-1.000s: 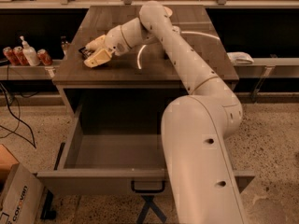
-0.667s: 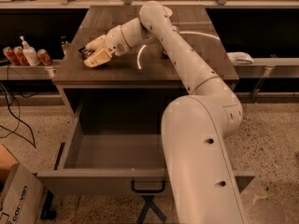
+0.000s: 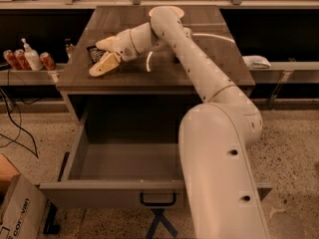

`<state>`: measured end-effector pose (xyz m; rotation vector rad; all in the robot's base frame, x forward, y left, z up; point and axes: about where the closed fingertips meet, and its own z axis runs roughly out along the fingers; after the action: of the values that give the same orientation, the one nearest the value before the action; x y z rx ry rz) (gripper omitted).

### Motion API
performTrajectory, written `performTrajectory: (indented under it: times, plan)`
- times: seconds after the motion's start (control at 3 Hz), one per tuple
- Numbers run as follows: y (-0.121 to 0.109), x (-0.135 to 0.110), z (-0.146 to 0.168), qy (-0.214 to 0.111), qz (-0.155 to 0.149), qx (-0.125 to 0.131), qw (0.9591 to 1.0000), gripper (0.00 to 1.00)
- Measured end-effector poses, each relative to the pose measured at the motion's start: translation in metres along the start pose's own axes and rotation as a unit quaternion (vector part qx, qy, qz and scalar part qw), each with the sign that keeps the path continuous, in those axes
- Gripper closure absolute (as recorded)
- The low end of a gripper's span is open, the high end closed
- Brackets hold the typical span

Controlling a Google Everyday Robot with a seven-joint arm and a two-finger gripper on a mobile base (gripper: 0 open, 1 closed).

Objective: Place rxbar chocolate into top drawer

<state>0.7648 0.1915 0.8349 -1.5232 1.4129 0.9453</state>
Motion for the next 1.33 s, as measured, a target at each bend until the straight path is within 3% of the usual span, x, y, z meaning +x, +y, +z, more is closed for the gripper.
performTrajectory:
  times: [0.33,0.67,1.0,1.33]
  plan:
    - [-0.004,-0.016,0.003,-0.078,0.018,0.038,0.9961,0.00]
    - [-0.003,-0.025,0.003,-0.124,0.027,0.058,0.9903,0.00]
    - [-0.003,-0.027,0.004,-0.135,0.034,0.069,0.9879,0.00]
    - [-0.004,-0.023,0.004,-0.125,0.043,0.081,0.9879,0.00]
